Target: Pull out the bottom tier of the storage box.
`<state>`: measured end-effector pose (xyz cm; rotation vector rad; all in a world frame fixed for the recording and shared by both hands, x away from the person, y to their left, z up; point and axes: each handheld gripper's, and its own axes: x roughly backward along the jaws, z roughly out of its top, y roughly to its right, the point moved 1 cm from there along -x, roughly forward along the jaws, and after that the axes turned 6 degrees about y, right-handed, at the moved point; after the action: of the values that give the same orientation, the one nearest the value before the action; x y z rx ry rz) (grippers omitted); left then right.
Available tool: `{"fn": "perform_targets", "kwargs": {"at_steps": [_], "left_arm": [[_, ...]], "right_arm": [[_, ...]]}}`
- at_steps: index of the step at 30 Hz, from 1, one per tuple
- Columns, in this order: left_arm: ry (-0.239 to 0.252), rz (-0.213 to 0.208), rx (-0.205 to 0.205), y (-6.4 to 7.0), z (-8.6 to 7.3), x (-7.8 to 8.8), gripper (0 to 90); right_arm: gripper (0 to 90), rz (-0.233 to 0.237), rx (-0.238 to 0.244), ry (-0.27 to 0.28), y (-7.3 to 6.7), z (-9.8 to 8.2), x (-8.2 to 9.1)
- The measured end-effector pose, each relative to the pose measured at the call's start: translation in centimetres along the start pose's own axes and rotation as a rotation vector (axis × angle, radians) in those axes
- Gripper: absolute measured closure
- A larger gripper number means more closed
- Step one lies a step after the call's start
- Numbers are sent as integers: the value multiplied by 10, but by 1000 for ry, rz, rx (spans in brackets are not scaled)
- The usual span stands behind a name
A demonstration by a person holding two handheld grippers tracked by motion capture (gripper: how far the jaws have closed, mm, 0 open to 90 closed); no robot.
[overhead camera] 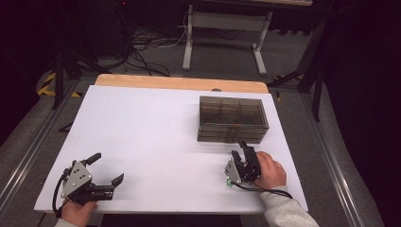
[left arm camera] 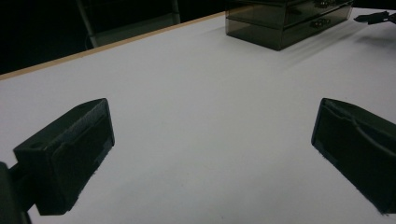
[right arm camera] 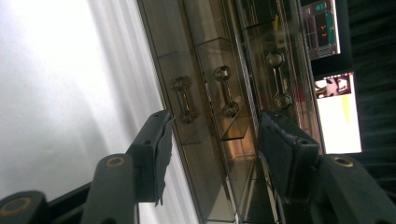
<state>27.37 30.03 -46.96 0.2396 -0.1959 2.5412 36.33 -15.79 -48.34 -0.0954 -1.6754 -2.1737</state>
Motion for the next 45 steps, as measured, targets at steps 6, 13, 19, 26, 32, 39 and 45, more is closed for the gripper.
{"fn": "perform_targets", "kwargs": {"at_steps": [6, 13, 19, 26, 32, 39, 45], "left_arm": [[0, -2, 4, 0, 0, 0, 3], [0, -1, 8, 0, 0, 0, 4], [0, 0, 7, 0, 0, 0, 4], [-2, -2, 1, 0, 0, -1, 6], [-2, -3, 4, 0, 0, 0, 6], [-2, -4, 5, 0, 0, -1, 6], [-1, -4, 5, 0, 0, 0, 6]], "right_arm": [[497, -16, 54, -15, -4, 0, -3], [549, -42, 103, -42, -12, 0, -8], [576, -51, 131, -50, -16, 1, -12], [599, -61, 159, -55, -17, 1, -17], [612, -63, 168, -58, -18, 2, -19], [637, -70, 184, -59, -20, 2, -25], [663, -76, 192, -67, -21, 2, -29]]}}
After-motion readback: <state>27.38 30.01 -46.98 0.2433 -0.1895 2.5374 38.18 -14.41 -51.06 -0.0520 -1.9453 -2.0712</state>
